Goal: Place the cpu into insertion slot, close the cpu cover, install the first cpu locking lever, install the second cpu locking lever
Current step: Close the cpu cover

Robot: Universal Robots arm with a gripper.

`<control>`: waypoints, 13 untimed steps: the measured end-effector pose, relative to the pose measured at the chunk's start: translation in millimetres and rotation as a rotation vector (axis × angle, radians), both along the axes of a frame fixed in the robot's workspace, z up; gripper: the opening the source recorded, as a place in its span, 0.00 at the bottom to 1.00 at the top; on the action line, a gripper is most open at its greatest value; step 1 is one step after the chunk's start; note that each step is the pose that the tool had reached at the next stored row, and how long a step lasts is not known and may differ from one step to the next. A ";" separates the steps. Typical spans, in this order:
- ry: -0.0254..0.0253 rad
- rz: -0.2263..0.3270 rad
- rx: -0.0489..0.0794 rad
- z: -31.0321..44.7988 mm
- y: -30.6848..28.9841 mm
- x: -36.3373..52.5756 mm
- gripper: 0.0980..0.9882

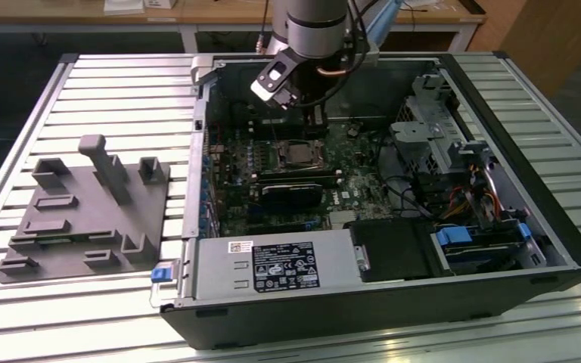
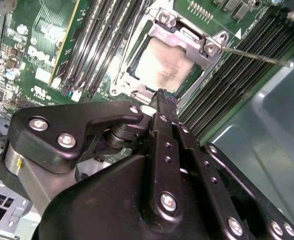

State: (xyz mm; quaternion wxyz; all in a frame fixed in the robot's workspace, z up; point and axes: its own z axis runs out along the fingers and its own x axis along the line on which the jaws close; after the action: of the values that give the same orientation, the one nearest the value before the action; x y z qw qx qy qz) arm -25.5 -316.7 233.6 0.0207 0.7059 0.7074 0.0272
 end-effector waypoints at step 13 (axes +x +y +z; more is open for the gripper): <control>-0.0065 0.000 0.000 -5.7 0.0 -13.2 0.01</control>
State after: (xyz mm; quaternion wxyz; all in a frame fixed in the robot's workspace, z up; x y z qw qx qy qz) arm -38.6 -316.7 227.9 0.0229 0.7058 0.7074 0.0295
